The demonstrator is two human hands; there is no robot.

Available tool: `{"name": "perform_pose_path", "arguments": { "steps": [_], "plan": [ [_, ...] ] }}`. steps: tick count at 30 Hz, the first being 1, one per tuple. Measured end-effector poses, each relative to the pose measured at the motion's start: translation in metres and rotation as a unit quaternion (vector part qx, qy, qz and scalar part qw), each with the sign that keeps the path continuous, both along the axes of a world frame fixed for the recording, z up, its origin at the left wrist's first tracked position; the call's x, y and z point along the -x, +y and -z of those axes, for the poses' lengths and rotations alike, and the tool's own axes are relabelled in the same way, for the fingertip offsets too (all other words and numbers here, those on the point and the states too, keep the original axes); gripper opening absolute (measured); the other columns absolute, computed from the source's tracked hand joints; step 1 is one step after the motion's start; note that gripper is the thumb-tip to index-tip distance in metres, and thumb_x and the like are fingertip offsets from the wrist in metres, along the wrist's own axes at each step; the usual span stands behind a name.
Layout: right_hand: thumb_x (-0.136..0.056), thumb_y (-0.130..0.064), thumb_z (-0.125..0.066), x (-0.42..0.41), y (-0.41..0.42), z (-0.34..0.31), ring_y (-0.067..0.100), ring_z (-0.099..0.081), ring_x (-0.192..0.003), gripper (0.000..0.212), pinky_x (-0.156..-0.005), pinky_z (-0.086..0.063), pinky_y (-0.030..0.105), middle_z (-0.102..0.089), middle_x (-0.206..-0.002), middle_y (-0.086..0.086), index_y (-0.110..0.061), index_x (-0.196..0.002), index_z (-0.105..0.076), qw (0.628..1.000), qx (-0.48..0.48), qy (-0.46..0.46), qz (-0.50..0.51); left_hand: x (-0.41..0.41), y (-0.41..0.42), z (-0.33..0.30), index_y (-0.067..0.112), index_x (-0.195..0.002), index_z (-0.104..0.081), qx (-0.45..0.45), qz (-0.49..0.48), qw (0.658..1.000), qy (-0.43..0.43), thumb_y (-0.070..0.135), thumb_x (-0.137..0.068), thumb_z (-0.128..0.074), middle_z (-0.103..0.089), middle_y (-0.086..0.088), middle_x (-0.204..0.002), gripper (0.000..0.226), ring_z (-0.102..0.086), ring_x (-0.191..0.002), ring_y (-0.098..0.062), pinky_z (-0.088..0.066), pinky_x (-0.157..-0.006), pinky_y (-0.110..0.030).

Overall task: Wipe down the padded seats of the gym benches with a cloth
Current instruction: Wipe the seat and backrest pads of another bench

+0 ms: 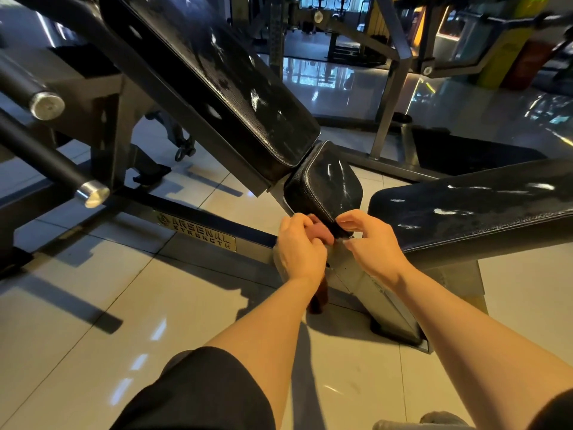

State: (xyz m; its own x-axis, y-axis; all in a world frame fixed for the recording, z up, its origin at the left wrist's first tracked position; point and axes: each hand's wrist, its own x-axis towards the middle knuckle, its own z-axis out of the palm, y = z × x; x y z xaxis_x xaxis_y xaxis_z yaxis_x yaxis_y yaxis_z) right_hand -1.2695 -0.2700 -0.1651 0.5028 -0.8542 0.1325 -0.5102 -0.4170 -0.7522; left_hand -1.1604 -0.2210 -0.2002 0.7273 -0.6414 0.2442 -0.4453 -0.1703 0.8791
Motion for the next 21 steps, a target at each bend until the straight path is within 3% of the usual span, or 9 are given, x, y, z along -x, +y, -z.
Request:
{"name": "perform_pose_path", "arguments": {
  "steps": [3, 5, 8, 11, 13, 17, 19, 21],
  "plan": [
    [-0.082, 0.012, -0.052, 0.0, 0.001, 0.0, 0.006, -0.052, -0.11, 0.05, -0.084, -0.037, 0.015, -0.06, -0.112, -0.007, -0.018, -0.122, -0.06, 1.0, 0.0, 0.002, 0.001, -0.011, -0.003, -0.017, 0.012, -0.101, -0.059, 0.114, -0.131, 0.983, 0.064, 0.001, -0.084, -0.062, -0.051, -0.003, -0.111, 0.02, -0.053, -0.102, -0.015, -0.047, -0.084, -0.026],
    [-0.082, 0.012, -0.052, -0.001, 0.001, 0.001, 0.005, -0.052, -0.109, 0.051, -0.086, -0.038, 0.018, -0.059, -0.112, -0.008, -0.017, -0.123, -0.06, 1.0, -0.001, 0.004, 0.004, -0.013, -0.008, -0.027, 0.015, -0.106, -0.06, 0.143, -0.124, 0.981, 0.05, 0.005, -0.085, -0.064, -0.05, 0.001, -0.113, 0.023, -0.05, -0.102, -0.011, -0.044, -0.083, -0.022],
    [-0.081, 0.013, -0.052, -0.002, 0.001, 0.002, 0.004, -0.052, -0.107, 0.052, -0.081, -0.037, 0.01, -0.06, -0.111, -0.009, -0.019, -0.121, -0.061, 1.0, 0.007, 0.003, 0.013, -0.004, -0.005, -0.024, 0.016, -0.101, -0.061, 0.129, -0.065, 0.989, 0.034, 0.004, -0.085, -0.066, -0.048, 0.007, -0.108, 0.021, -0.048, -0.091, -0.001, -0.042, -0.074, -0.005],
    [-0.08, 0.013, -0.053, -0.002, 0.0, 0.003, 0.008, -0.055, -0.109, 0.051, -0.085, -0.039, 0.016, -0.062, -0.11, -0.007, -0.019, -0.118, -0.062, 1.0, 0.017, 0.004, 0.015, 0.006, -0.001, -0.007, 0.014, -0.094, -0.061, 0.092, 0.01, 0.995, 0.042, -0.001, -0.081, -0.068, -0.053, 0.0, -0.107, 0.021, -0.058, -0.096, -0.015, -0.05, -0.077, -0.018],
    [-0.082, 0.01, -0.057, -0.002, 0.0, 0.002, 0.009, -0.055, -0.109, 0.045, -0.087, -0.041, 0.021, -0.061, -0.11, -0.008, -0.019, -0.117, -0.062, 1.0, 0.014, 0.0, 0.011, 0.003, -0.001, -0.007, 0.014, -0.093, -0.061, 0.097, -0.01, 0.994, 0.058, -0.001, -0.082, -0.066, -0.052, 0.001, -0.104, 0.019, -0.058, -0.097, -0.017, -0.052, -0.08, -0.024],
    [-0.086, 0.004, -0.059, -0.001, -0.002, 0.0, 0.007, -0.054, -0.103, 0.038, -0.08, -0.04, 0.017, -0.06, -0.108, -0.008, -0.018, -0.117, -0.062, 1.0, 0.003, -0.013, 0.008, -0.013, -0.006, -0.025, 0.011, -0.102, -0.063, 0.178, -0.118, 0.975, 0.059, 0.006, -0.088, -0.062, -0.052, 0.0, -0.108, 0.016, -0.056, -0.098, -0.011, -0.049, -0.085, -0.02],
    [-0.085, 0.008, -0.056, -0.002, -0.003, 0.003, 0.006, -0.053, -0.104, 0.043, -0.081, -0.039, 0.017, -0.059, -0.108, -0.01, -0.019, -0.118, -0.061, 1.0, 0.004, -0.007, 0.015, -0.016, -0.011, -0.029, 0.012, -0.112, -0.065, 0.175, -0.101, 0.978, 0.047, 0.009, -0.089, -0.063, -0.055, 0.0, -0.114, 0.023, -0.055, -0.105, -0.009, -0.046, -0.09, -0.02],
    [-0.084, 0.011, -0.054, -0.004, -0.004, 0.004, 0.005, -0.052, -0.106, 0.048, -0.085, -0.039, 0.019, -0.058, -0.111, -0.009, -0.02, -0.119, -0.06, 1.0, 0.008, 0.0, 0.022, -0.013, -0.012, -0.03, 0.013, -0.118, -0.064, 0.161, -0.08, 0.983, 0.036, 0.011, -0.09, -0.064, -0.056, 0.001, -0.117, 0.028, -0.05, -0.105, -0.003, -0.041, -0.087, -0.01]
  ]
}}
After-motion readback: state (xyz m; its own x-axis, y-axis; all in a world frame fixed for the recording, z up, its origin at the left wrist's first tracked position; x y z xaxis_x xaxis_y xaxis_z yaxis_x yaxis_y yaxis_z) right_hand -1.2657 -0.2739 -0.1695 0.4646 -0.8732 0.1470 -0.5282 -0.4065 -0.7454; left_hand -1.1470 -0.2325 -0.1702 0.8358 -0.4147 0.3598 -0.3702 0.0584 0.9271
